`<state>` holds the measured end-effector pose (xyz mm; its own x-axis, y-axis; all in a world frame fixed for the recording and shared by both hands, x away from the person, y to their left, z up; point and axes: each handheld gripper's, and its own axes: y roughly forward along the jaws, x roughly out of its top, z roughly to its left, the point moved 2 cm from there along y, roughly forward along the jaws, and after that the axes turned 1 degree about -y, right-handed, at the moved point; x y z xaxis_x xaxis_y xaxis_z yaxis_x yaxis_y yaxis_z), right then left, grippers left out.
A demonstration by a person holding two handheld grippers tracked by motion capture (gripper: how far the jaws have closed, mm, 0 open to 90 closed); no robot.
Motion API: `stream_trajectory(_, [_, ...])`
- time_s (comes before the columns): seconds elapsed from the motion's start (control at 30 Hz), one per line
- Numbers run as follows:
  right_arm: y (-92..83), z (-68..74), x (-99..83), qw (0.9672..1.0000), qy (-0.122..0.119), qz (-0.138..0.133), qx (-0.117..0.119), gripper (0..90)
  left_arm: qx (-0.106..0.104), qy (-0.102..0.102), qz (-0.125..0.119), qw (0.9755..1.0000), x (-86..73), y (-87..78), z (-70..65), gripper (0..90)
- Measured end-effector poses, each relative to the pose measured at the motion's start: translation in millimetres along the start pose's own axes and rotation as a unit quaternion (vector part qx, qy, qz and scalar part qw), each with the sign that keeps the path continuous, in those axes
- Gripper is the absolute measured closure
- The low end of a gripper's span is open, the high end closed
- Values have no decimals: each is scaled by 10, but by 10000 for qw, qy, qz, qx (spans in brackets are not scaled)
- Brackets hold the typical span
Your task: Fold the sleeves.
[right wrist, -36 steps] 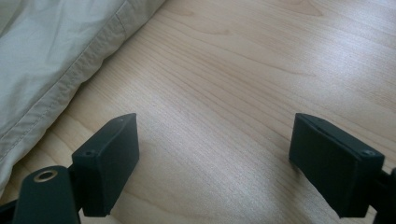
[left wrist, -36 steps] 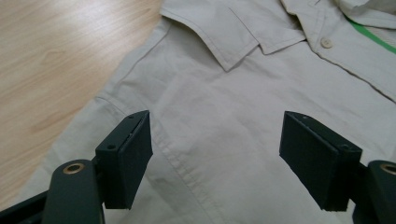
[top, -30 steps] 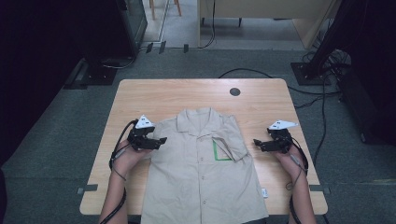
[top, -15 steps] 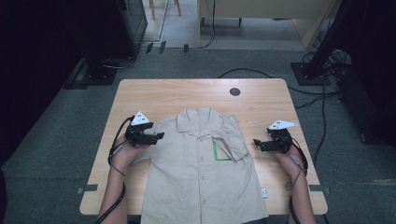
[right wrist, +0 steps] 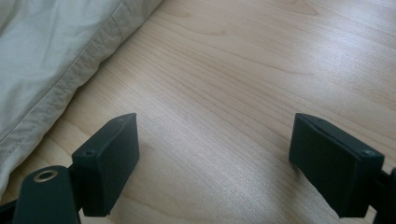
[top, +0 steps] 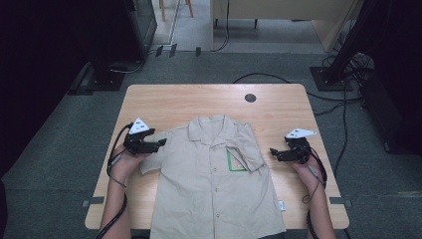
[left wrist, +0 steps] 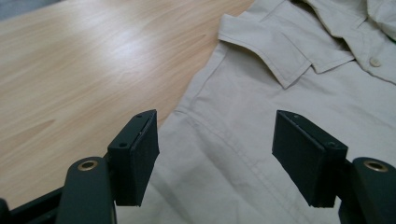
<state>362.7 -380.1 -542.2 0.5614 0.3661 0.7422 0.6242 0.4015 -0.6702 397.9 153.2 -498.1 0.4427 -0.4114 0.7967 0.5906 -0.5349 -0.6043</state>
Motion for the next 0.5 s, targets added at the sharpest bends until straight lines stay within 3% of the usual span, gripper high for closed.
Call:
stream_trajectory(0.23, [2,20,2,10000,58,-1,-57,156,27,-110,167,9998,-107,33,100,325])
stream_trajectory(0.33, [-1,25,-2,10000,60,-8,-71,156,71,-284,230,9993,-142,31,157,321])
stream_trajectory(0.43, [-3,31,-3,9999,75,-2,-93,156,257,-496,376,9977,-179,22,235,315])
stream_trajectory(0.5, [-4,36,-4,9999,98,4,-107,156,210,-620,369,9972,-211,10,272,322])
